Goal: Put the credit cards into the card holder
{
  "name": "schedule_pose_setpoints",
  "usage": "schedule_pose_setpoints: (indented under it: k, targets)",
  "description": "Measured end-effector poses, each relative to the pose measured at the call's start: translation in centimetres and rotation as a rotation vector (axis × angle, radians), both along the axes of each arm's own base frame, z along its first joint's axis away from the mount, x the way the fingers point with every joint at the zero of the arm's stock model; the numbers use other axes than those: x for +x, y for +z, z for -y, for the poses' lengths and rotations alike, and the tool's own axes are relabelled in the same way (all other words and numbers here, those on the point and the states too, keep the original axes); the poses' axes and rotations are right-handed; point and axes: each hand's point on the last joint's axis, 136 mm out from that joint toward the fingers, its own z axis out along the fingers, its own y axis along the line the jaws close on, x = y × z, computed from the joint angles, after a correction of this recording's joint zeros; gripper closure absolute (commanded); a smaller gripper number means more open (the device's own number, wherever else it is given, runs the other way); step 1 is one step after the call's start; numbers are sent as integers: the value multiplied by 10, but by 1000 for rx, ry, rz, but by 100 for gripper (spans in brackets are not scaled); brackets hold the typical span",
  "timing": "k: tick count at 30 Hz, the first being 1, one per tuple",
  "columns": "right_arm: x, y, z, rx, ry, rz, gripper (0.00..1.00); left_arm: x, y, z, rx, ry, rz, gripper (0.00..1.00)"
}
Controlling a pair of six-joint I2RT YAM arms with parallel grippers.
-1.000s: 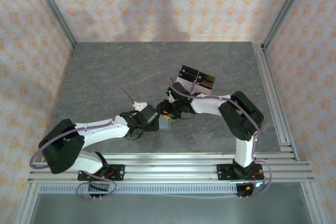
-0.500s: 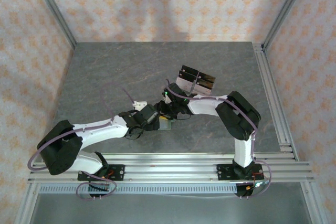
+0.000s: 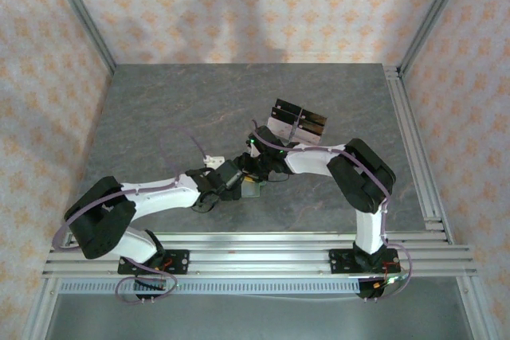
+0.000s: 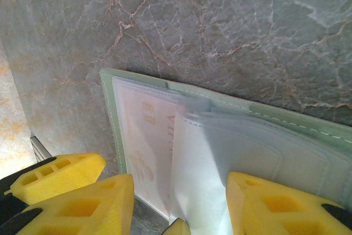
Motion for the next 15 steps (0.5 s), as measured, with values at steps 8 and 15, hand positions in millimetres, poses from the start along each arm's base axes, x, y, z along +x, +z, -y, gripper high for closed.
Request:
schedule_pose_setpoints:
  k: [8,15]
  targets:
    - [8,35,8,23,-41,83,49,1,0,-1,4,2,4,0]
    - [9,34,17,8,-71,93,49,1,0,-1,4,2,4,0]
